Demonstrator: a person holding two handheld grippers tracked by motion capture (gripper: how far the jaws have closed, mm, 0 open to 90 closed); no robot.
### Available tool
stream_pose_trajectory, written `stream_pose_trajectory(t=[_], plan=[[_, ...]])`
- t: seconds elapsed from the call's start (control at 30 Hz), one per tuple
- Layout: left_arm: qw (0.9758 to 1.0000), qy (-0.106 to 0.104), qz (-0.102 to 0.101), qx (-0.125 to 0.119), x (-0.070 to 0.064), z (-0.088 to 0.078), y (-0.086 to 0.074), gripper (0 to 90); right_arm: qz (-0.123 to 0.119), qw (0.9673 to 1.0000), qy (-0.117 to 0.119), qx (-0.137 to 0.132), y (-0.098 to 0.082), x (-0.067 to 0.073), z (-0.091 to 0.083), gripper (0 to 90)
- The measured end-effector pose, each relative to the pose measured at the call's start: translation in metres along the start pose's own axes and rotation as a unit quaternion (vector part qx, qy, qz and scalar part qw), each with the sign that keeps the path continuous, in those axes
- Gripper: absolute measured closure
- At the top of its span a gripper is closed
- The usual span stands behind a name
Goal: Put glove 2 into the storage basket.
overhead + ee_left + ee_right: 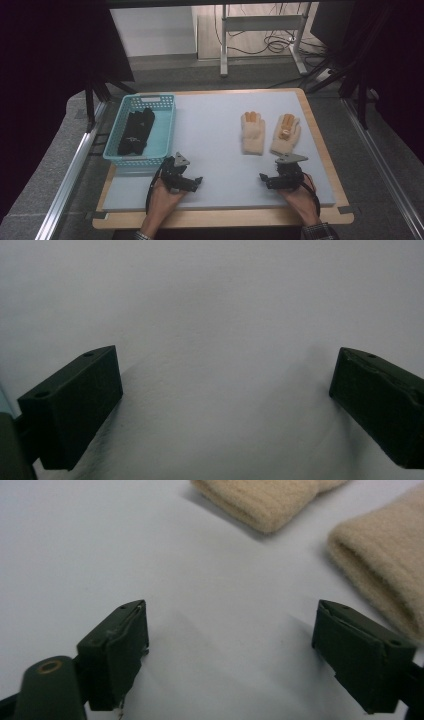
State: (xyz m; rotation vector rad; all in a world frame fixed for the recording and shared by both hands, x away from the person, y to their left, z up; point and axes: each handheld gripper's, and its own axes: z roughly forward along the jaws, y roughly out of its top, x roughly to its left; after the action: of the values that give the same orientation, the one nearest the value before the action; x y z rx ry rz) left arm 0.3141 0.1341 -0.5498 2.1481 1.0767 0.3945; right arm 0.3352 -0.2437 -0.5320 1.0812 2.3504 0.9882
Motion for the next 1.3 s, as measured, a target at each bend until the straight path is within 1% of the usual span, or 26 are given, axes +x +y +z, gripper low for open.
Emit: stream_pose_trajectory(t=[0.03, 0.13, 0.23, 0.5, 0.53, 0.6, 0.63, 0.7, 0.73, 0.77, 0.8, 0.83, 0.87, 0.9, 0.97, 1.03, 1.07, 1.1, 1.17, 1.2, 1.23, 1.3], plan=[[1.0, 0.0, 0.001, 0.0, 0.0, 0.0, 0.0, 1.1, 0.001, 1.0, 0.002, 0.0, 0.001, 0.0, 0.0, 17.0], [1.0, 0.001, 0.002, 0.001, 0.0, 0.0, 0.0, 1.1, 0.006, 0.9998, 0.018, -0.002, 0.006, -0.003, -0.001, 21.7], [1.0, 0.002, 0.003, -0.001, -0.001, 0.0, 0.0, 1.5, 0.008, 0.9996, 0.024, -0.01, 0.014, -0.007, -0.003, 24.9], [1.0, 0.004, 0.008, -0.004, -0.002, -0.001, -0.001, 2.7, 0.002, 0.9994, 0.029, -0.021, 0.044, -0.024, 0.002, 28.4], [0.9999, 0.004, 0.008, -0.004, -0.002, -0.001, -0.001, 2.8, 0.002, 0.9994, 0.028, -0.022, 0.046, -0.025, 0.003, 29.0], [0.9999, 0.004, 0.008, -0.005, -0.002, -0.001, -0.001, 2.8, 0.003, 0.9996, 0.019, -0.023, 0.054, -0.029, 0.006, 30.3], [0.9999, 0.004, 0.008, -0.004, -0.002, -0.001, -0.001, 2.9, 0.005, 0.9996, 0.012, -0.024, 0.058, -0.033, 0.009, 31.0], [1.0, 0.003, 0.008, -0.005, -0.002, -0.001, -0.001, 3.0, 0.01, 0.9997, 0.008, -0.022, 0.064, -0.038, 0.013, 33.4], [1.0, 0.003, 0.008, -0.004, -0.002, -0.001, -0.001, 3.1, 0.016, 0.9996, 0.006, -0.022, 0.071, -0.044, 0.018, 34.0], [1.0, 0.003, 0.008, -0.004, -0.002, -0.001, -0.001, 3.1, 0.016, 0.9996, 0.006, -0.022, 0.071, -0.044, 0.018, 34.0], [1.0, 0.003, 0.008, -0.004, -0.002, -0.001, -0.001, 3.1, 0.019, 0.9996, 0.006, -0.02, 0.075, -0.047, 0.021, 34.1], [1.0, 0.003, 0.008, -0.004, -0.002, -0.001, -0.001, 3.1, 0.024, 0.9995, -0.002, -0.021, 0.082, -0.051, 0.027, 34.0], [1.0, 0.003, 0.008, -0.004, -0.002, -0.001, -0.001, 3.2, 0.023, 0.9995, -0.006, -0.022, 0.085, -0.053, 0.03, 34.0], [1.0, 0.003, 0.008, -0.004, -0.002, -0.001, -0.001, 3.2, 0.023, 0.9995, -0.006, -0.022, 0.085, -0.053, 0.03, 34.0], [1.0, 0.003, 0.008, -0.004, -0.002, -0.001, -0.001, 3.2, 0.02, 0.9994, -0.013, -0.023, 0.091, -0.056, 0.037, 32.8], [1.0, 0.003, 0.008, -0.004, -0.002, -0.001, -0.001, 3.3, 0.021, 0.9995, -0.01, -0.021, 0.096, -0.059, 0.045, 32.4], [1.0, 0.003, 0.008, -0.004, -0.002, -0.001, -0.001, 3.3, 0.019, 0.9997, -0.004, -0.016, 0.101, -0.061, 0.055, 31.9], [1.0, 0.002, 0.008, -0.004, -0.002, -0.001, -0.001, 3.3, 0.019, 0.9997, -0.004, -0.016, 0.101, -0.061, 0.055, 31.9], [1.0, 0.002, 0.008, -0.004, -0.002, -0.001, -0.001, 3.4, 0.015, 0.9998, 0.0, -0.013, 0.105, -0.062, 0.064, 30.9], [1.0, 0.002, 0.008, -0.004, -0.001, -0.001, -0.001, 3.4, 0.008, 0.9999, 0.001, -0.008, 0.109, -0.062, 0.073, 30.2], [1.0, 0.002, 0.008, -0.004, -0.001, -0.001, -0.001, 3.5, 0.008, 0.9999, 0.001, -0.008, 0.109, -0.062, 0.073, 30.2], [1.0, 0.001, 0.007, -0.004, -0.001, -0.001, -0.001, 3.5, 0.001, 1.0, -0.002, -0.006, 0.113, -0.062, 0.08, 28.8]])
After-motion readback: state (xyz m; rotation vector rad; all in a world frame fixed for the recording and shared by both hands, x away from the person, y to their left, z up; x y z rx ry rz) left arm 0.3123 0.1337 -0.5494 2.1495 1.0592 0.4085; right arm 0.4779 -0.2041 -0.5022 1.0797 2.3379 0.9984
